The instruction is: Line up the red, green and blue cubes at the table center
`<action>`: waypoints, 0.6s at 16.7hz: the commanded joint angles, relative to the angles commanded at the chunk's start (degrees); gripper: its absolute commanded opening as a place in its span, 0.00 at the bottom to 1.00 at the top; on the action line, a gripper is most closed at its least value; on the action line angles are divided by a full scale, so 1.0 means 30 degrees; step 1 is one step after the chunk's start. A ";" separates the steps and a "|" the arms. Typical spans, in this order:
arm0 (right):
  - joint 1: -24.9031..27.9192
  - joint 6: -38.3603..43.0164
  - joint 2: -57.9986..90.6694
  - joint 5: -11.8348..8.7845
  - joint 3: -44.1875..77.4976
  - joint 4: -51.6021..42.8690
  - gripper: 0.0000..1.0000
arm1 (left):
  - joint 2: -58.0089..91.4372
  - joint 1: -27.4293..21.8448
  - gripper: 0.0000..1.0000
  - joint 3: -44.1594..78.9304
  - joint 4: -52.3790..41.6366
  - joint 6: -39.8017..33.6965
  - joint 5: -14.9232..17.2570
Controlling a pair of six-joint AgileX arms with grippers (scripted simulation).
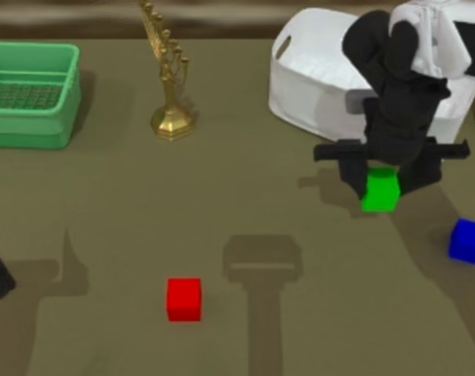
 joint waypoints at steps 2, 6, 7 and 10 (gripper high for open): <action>0.0001 -0.0004 -0.0042 -0.0001 0.0032 -0.0048 0.00 | 0.0000 0.0000 1.00 0.0000 0.0000 0.0000 0.0000; 0.0193 0.0324 0.0023 0.0000 0.0022 -0.0051 0.00 | 0.0000 0.0000 1.00 0.0000 0.0000 0.0000 0.0000; 0.0645 0.0776 0.0008 0.0009 0.0061 -0.0123 0.00 | 0.0000 0.0000 1.00 0.0000 0.0000 0.0000 0.0000; 0.2899 0.3024 -0.0159 0.0045 0.0122 -0.0440 0.00 | 0.0000 0.0000 1.00 0.0000 0.0000 0.0000 0.0000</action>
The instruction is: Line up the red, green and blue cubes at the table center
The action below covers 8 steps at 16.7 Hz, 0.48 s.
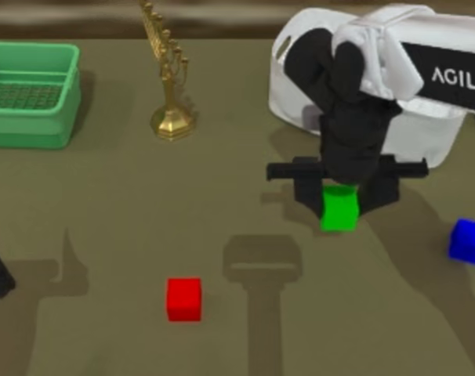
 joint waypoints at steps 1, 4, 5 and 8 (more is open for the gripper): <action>0.0949 0.0950 -0.0103 0.0008 -0.0027 -0.0120 0.00 | 0.0000 0.0000 1.00 0.0000 0.0000 0.0000 0.0000; 0.3873 0.3884 -0.0437 0.0018 -0.0118 -0.0471 0.00 | 0.0000 0.0000 1.00 0.0000 0.0000 0.0000 0.0000; 0.4692 0.4715 -0.0591 0.0024 -0.0156 -0.0537 0.00 | 0.0000 0.0000 1.00 0.0000 0.0000 0.0000 0.0000; 0.6060 0.6077 -0.0967 0.0052 -0.0244 -0.0603 0.00 | 0.0000 0.0000 1.00 0.0000 0.0000 0.0000 0.0000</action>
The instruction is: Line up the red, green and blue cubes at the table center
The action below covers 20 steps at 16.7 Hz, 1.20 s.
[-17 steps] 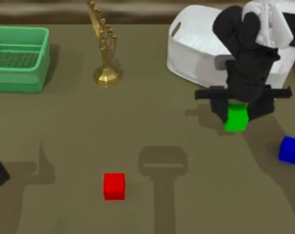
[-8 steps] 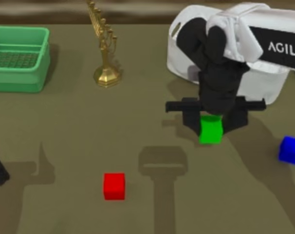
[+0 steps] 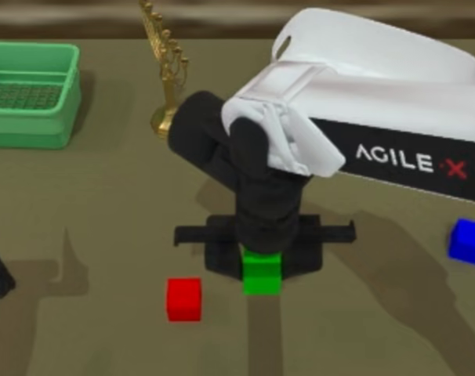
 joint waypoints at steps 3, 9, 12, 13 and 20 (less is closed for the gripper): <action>0.0053 0.0053 -0.0020 0.0002 -0.0005 -0.0001 0.00 | 0.0000 0.0000 1.00 0.0000 0.0000 0.0000 0.0000; 0.0012 0.0057 0.0789 0.0006 -0.1415 0.2269 0.00 | 0.0000 0.0000 1.00 0.0000 0.0000 0.0000 0.0000; 0.0053 0.0086 0.1488 0.0009 -0.2669 0.4259 0.00 | 0.0000 0.0000 1.00 0.0000 0.0000 0.0000 0.0000; 0.0070 0.0095 0.1625 0.0014 -0.2880 0.4539 0.00 | 0.0000 0.0000 1.00 0.0000 0.0000 0.0000 0.0000; 0.0076 0.0098 0.1663 0.0017 -0.2939 0.4617 0.23 | 0.0000 0.0000 1.00 0.0000 0.0000 0.0000 0.0000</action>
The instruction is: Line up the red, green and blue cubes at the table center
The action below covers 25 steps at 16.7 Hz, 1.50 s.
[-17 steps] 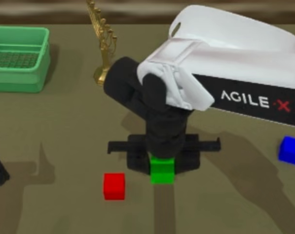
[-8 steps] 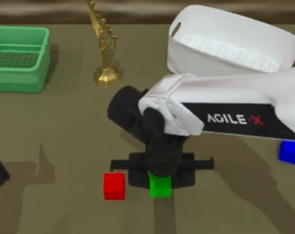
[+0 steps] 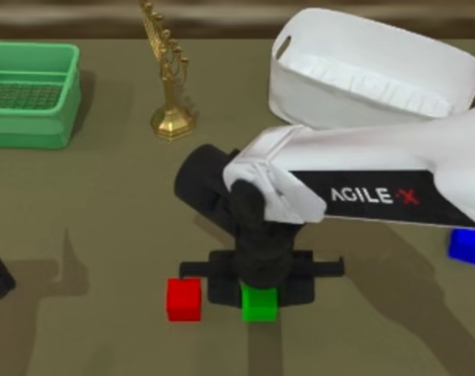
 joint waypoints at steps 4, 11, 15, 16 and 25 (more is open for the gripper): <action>0.0000 0.0000 0.0000 0.0000 0.0000 0.0000 0.53 | 0.0000 0.0000 1.00 0.0000 0.0000 0.0000 0.0000; 0.0000 0.0000 0.0000 0.0000 0.0000 0.0000 1.00 | 0.0000 0.0000 1.00 0.0000 0.0000 0.0000 0.0000; 0.0000 0.0000 0.0000 0.0000 0.0000 0.0000 1.00 | 0.0000 0.0000 1.00 0.0000 0.0000 0.0000 0.0000; 0.0000 0.0000 0.0000 0.0000 0.0000 0.0000 1.00 | 0.0000 0.0000 1.00 0.0000 0.0000 0.0000 0.0000; 0.0130 0.0025 -0.0943 0.0001 0.1828 -0.2927 1.00 | 0.0000 0.0000 1.00 0.0000 0.0000 0.0000 0.0000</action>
